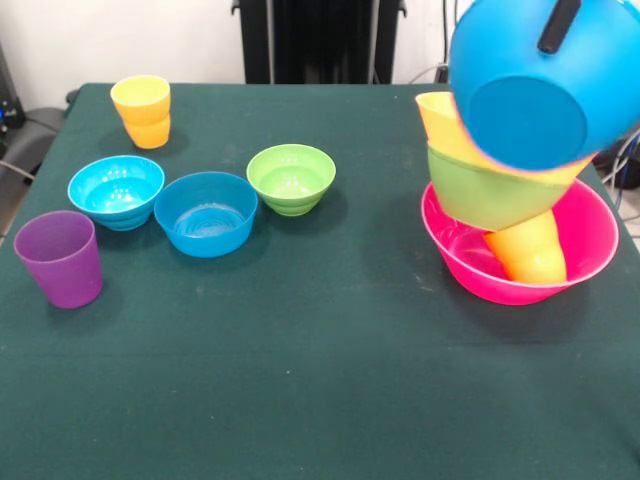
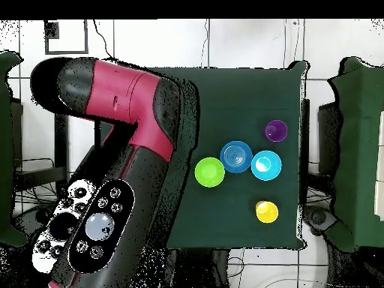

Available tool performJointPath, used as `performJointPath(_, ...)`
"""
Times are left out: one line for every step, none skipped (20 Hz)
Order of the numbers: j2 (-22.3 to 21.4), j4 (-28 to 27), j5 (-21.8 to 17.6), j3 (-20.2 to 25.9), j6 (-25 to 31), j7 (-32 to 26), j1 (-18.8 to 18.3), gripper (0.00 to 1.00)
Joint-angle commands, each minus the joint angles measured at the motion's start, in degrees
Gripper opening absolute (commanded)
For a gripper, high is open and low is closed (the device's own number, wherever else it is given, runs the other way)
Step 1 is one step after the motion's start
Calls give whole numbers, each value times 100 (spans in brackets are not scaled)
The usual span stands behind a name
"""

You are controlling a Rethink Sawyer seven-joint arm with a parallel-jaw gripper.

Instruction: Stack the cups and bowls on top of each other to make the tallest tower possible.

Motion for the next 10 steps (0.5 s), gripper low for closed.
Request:
performJointPath(86,401,-359,712,-64,-252,-56,100)
performJointPath(99,397,-350,712,-105,-212,-43,100)
performJointPath(102,407,-359,699,-132,-198,-31,100)
performJointPath(122,394,-365,689,-164,-175,-18,100)
performJointPath(120,399,-368,688,-180,-174,-18,100)
performJointPath(129,388,-372,685,-193,-165,-12,100)
performJointPath(130,387,-370,695,-205,-174,-20,100)
performJointPath(129,387,-368,708,-223,-185,-25,100)
performJointPath(120,405,-370,713,-243,-195,-32,100)
performJointPath(113,414,-371,716,-249,-204,-38,100)
